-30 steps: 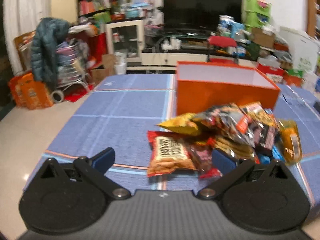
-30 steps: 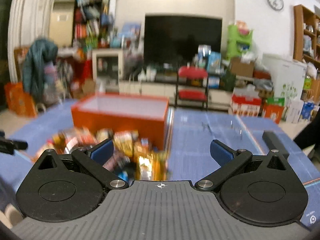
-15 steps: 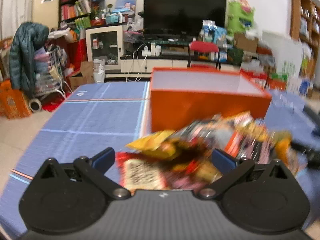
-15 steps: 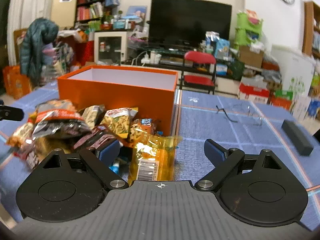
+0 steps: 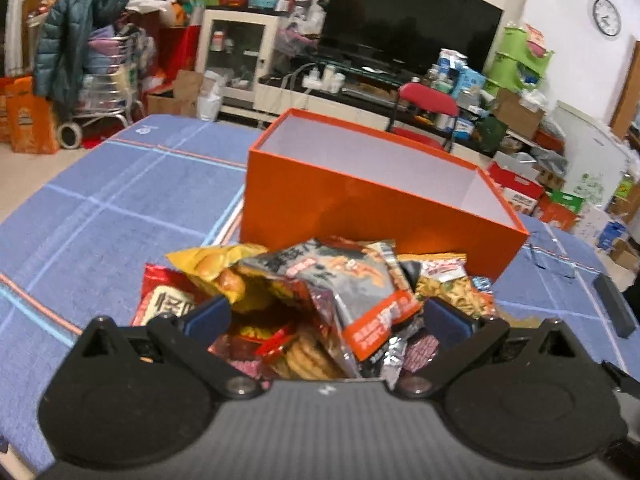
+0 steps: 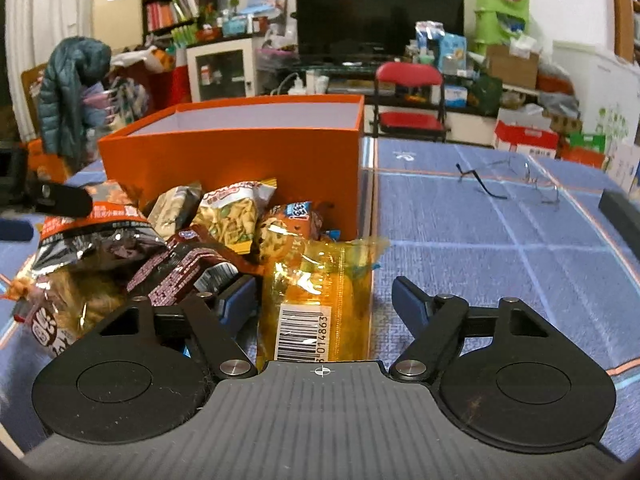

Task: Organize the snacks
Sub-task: 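Grasp the grey snack bag with the left tool while the right tool grasps the yellow barcode packet, then carry both packets over the orange box and open both tools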

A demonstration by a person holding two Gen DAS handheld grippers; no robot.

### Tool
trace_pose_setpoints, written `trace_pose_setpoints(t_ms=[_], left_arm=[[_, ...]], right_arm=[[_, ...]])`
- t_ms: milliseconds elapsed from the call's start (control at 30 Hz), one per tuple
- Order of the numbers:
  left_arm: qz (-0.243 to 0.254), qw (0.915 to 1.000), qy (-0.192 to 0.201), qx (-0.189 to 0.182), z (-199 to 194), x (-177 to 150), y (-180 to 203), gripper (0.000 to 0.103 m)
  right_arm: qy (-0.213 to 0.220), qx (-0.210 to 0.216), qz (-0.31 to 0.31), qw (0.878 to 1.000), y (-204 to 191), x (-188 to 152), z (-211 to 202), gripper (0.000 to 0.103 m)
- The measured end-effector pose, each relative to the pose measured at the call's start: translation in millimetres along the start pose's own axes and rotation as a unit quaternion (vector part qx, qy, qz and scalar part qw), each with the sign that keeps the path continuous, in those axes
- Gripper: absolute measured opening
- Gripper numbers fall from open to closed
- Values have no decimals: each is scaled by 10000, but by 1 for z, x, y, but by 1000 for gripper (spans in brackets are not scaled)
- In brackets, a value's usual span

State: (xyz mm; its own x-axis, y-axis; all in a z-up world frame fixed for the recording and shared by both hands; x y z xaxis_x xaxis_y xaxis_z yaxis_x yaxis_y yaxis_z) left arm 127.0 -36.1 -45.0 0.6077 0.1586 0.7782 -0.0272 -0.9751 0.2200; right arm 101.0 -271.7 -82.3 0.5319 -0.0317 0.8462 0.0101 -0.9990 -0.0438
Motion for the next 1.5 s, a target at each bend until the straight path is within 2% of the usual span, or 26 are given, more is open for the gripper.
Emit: trace_pose_setpoints(t_ms=[67,167,267,400,467,600,633,667,767,867,900,967,1133,1267,1500], left_arm=[[-41,9999,-103,97,1,-3,1,102],[-87,9997,-170,118,6,-5,3,102],[-205,9995,-214,145,15,-3,4,97],[-729,9967,-363,7,26,2,4,95],[-878,9952,-428,-68,34,5,6,86],[-1385,9894,-413,-153,38,10,4,85],[-1361,9897,-429,-154,40,10,6,80],[-1323,9900,-467,-143,42,10,7,69],[-1362,9889,-537,-241,41,12,8,66],[-1331,9887,-529,-435,36,13,8,64],[-1308,9888,-527,-491,34,13,9,64],[-1168,9902,-492,-582,29,12,13,64],[-826,9933,-269,-756,16,15,23,64],[-603,9946,-141,-827,5,18,27,64],[-314,9976,-191,-592,-1,17,23,64]], right_arm=[[-95,-28,38,9999,0,-1,5,63],[-304,88,146,9994,-2,-5,12,43],[-409,63,115,9991,-5,-7,17,41],[-462,121,101,9988,-6,-9,21,41],[-493,137,109,9986,-5,-11,23,41],[-536,154,132,9984,-2,-13,24,42],[-549,168,137,9983,-2,-13,24,42],[-567,187,159,9981,-1,-13,25,42],[-622,302,259,9973,2,-13,25,40],[-664,405,321,9965,4,-14,25,33],[-680,392,339,9963,5,-14,25,23],[-708,444,424,9956,7,-13,25,21],[-693,454,536,9951,10,-11,23,19],[-506,360,318,9976,5,-5,15,19],[-351,217,109,9991,0,2,5,19]])
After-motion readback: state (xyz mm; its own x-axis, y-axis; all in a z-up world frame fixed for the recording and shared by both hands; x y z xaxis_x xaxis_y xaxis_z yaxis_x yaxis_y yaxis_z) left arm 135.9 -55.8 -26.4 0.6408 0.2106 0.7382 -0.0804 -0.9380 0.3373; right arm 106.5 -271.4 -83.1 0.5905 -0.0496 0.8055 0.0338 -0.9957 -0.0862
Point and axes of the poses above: each gripper's, at about its wrist camera, not at the fingertips, and z roughly the way its jaws point, y to its right, x to its top, the point moved 4 cm from there along z, roughly the way its jaws point
